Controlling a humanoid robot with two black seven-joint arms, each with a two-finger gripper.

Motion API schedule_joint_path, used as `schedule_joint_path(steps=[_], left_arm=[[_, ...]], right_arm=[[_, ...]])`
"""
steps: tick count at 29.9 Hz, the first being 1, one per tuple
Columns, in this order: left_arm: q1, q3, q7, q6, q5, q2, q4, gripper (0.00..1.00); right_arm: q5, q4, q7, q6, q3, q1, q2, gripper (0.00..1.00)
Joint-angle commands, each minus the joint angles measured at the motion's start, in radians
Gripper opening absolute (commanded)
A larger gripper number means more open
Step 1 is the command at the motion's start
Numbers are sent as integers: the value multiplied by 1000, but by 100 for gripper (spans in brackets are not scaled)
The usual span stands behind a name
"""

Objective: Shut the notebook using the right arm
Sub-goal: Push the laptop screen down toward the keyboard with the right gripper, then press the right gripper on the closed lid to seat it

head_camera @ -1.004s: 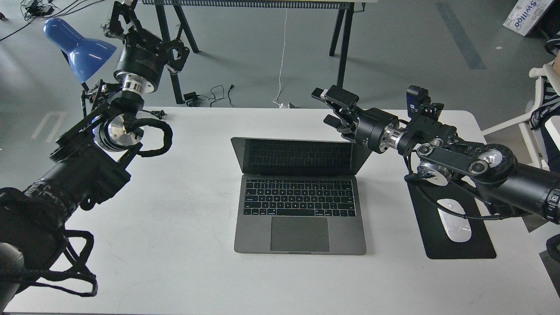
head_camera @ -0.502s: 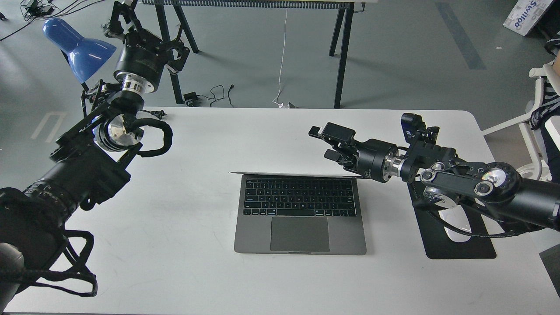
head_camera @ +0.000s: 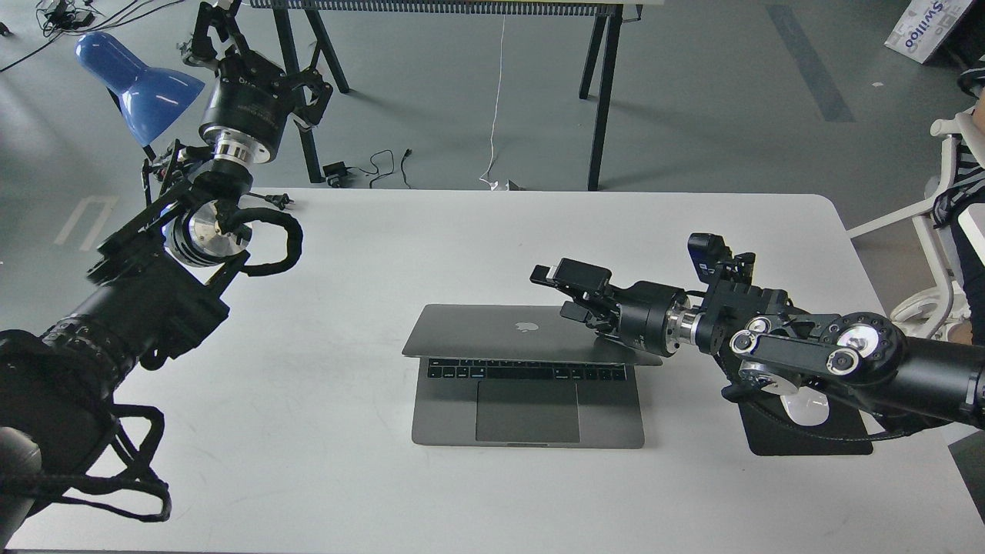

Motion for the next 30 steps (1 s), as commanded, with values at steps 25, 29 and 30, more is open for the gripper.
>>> schedule_joint_path(steps=[25, 29, 30], left_arm=[[0, 0, 0, 0, 0, 0, 0, 100], [0, 0, 0, 0, 0, 0, 0, 100], [0, 0, 0, -1, 0, 0, -1, 100]], right_arm=[[-94, 20, -2, -11, -36, -129, 25, 99], [-97, 10, -3, -11, -39, -146, 23, 99], [-97, 10, -2, -11, -39, -151, 23, 99]])
